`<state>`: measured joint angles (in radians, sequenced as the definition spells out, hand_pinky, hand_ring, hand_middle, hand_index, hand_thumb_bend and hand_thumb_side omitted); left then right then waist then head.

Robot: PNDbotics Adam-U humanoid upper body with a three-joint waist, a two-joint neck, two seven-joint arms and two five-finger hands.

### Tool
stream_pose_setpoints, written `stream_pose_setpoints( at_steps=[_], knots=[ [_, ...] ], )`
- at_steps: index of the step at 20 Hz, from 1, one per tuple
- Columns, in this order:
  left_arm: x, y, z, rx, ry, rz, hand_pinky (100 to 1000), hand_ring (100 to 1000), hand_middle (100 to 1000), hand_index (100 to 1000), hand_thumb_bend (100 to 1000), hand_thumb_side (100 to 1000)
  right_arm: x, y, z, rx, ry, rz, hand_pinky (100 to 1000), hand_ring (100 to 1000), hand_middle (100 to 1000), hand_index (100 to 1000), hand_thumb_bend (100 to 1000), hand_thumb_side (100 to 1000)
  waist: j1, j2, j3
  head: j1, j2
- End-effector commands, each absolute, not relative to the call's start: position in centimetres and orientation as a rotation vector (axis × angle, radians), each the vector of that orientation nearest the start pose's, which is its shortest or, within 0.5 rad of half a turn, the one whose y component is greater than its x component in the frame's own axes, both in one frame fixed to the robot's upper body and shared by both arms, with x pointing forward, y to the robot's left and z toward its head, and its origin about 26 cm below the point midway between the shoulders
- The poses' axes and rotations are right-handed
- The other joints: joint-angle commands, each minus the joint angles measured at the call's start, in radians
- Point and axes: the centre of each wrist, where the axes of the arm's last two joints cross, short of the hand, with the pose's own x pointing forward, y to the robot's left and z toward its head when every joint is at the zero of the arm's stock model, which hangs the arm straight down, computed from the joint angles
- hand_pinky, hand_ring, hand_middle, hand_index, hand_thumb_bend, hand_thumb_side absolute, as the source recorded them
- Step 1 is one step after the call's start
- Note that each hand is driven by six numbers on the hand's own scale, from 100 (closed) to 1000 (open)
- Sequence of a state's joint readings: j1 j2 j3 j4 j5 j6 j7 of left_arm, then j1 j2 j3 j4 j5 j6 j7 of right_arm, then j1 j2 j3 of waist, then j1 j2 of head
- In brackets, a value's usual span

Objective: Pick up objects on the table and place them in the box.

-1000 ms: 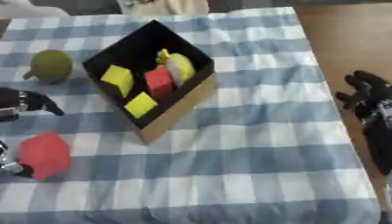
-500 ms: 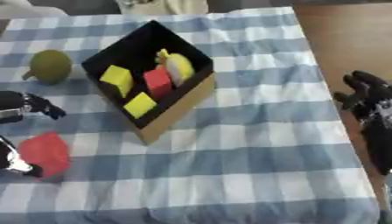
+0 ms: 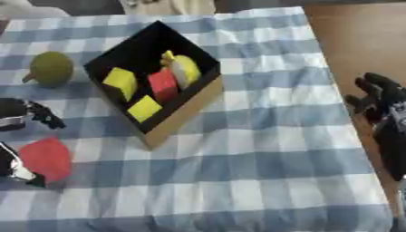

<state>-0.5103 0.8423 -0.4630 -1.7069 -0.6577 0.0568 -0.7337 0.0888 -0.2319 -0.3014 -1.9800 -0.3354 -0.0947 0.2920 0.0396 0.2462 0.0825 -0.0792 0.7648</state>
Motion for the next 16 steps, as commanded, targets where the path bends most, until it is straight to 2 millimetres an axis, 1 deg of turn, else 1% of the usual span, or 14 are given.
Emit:
stream_pose_setpoints(
  at_steps=[1, 4, 5, 8, 9, 12, 15, 16],
  knots=[
    [34.51, 27.97, 19.07, 0.747, -1.005, -1.911, 878, 807, 700, 837, 797, 458, 23.16, -35.78, 11.34, 0.010, -2.065, 0.138, 895, 1000, 426, 835, 100, 667, -0.001, 0.001, 0.000, 0.004, 0.005],
    [34.61, 28.07, 18.80, 0.764, -0.989, -1.910, 870, 797, 686, 827, 793, 464, 23.18, -35.75, 11.34, 0.011, -2.062, 0.138, 896, 1000, 426, 835, 100, 668, -0.001, 0.001, -0.001, 0.004, 0.005],
    [34.63, 28.12, 18.71, 0.767, -0.981, -1.911, 862, 784, 665, 815, 790, 468, 23.18, -35.75, 11.34, 0.012, -2.062, 0.139, 896, 1000, 426, 835, 100, 667, 0.000, 0.001, -0.001, 0.005, 0.005],
    [34.70, 28.23, 18.48, 0.770, -0.961, -1.911, 854, 772, 643, 801, 786, 475, 23.19, -35.74, 11.34, 0.013, -2.062, 0.140, 896, 1000, 426, 835, 100, 668, 0.000, 0.002, -0.002, 0.005, 0.005],
    [34.72, 28.24, 18.44, 0.770, -0.957, -1.911, 846, 759, 619, 784, 775, 481, 23.20, -35.73, 11.35, 0.014, -2.062, 0.140, 897, 1000, 426, 835, 100, 669, 0.000, 0.002, -0.002, 0.006, 0.005],
    [34.77, 28.20, 18.38, 0.761, -0.955, -1.901, 828, 735, 585, 752, 749, 497, 23.21, -35.70, 11.34, 0.016, -2.059, 0.141, 897, 1000, 425, 835, 100, 670, 0.000, 0.002, -0.003, 0.006, 0.005],
    [34.74, 28.08, 18.40, 0.739, -0.966, -1.893, 799, 690, 533, 705, 710, 502, 23.20, -35.70, 11.32, 0.015, -2.058, 0.142, 898, 1000, 425, 836, 100, 672, 0.000, 0.003, -0.003, 0.006, 0.005],
    [34.72, 28.04, 18.42, 0.728, -0.970, -1.889, 796, 686, 531, 702, 706, 499, 23.20, -35.70, 11.32, 0.015, -2.057, 0.142, 898, 1000, 425, 836, 100, 672, 0.001, 0.003, -0.003, 0.006, 0.005]
  ],
)
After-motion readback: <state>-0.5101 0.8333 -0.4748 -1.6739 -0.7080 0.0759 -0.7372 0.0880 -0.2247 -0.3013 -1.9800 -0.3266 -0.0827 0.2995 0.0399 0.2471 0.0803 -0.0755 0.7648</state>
